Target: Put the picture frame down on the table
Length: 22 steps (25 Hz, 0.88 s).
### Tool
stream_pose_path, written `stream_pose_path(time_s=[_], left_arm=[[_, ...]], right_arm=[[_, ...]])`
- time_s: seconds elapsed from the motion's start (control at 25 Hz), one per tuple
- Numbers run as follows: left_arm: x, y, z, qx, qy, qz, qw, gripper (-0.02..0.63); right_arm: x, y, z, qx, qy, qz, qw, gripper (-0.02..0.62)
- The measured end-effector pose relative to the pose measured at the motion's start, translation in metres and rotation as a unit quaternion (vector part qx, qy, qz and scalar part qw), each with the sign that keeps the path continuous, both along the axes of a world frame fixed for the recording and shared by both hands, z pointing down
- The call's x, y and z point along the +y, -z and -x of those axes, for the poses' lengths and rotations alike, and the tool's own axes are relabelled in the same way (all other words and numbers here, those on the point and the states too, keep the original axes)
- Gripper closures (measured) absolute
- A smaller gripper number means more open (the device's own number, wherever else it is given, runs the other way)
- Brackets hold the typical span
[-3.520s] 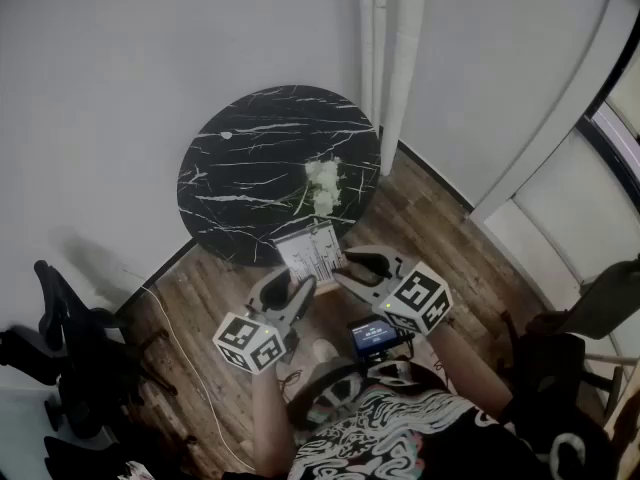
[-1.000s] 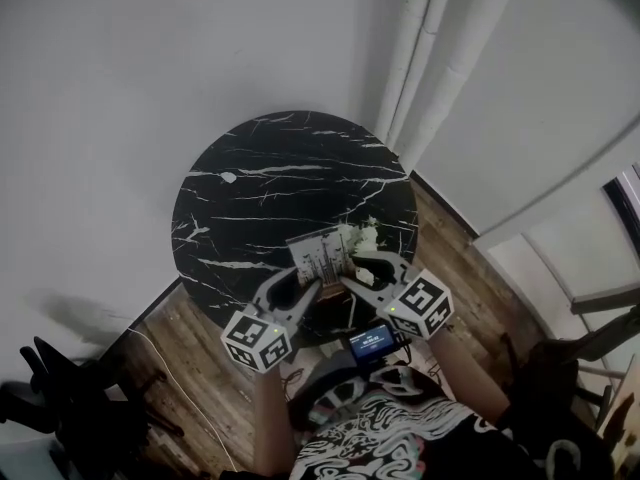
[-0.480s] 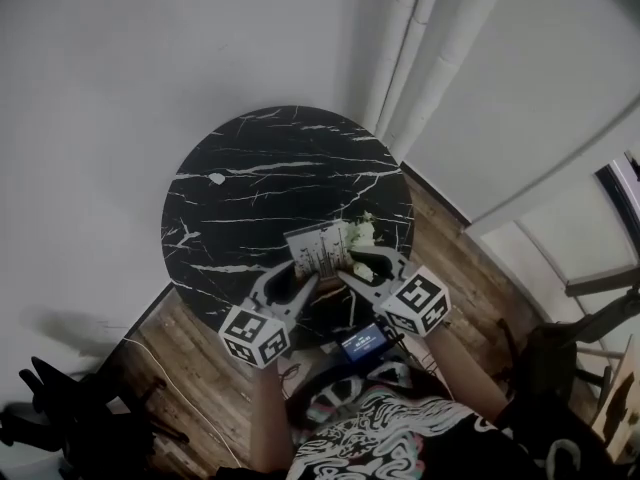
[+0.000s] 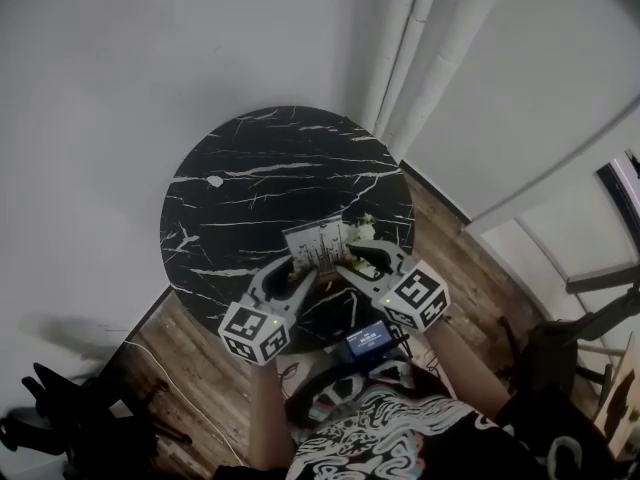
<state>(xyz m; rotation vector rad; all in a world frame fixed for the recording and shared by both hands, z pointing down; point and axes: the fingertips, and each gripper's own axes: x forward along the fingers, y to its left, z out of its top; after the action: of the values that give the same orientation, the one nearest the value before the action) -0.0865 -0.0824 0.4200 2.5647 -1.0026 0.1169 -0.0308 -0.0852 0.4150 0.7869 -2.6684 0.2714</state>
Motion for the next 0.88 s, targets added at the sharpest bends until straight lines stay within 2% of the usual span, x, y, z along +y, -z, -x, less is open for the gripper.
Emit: stream_pose_path(time_s=[0.36,0.88], left_arm=[[-0.018,-0.016,0.008,-0.015,0.002,0.010,0.9998,0.434],[-0.045,-0.063,0.026,-0.041,0.019,0.052,0.9976,0.434]], right_arm=[[-0.019,-0.016,0.010,0.025,0.019,0.005,1.000,0.451],[-0.049,-0.063,0.032,0.066,0.066,0.035,0.995,0.451]])
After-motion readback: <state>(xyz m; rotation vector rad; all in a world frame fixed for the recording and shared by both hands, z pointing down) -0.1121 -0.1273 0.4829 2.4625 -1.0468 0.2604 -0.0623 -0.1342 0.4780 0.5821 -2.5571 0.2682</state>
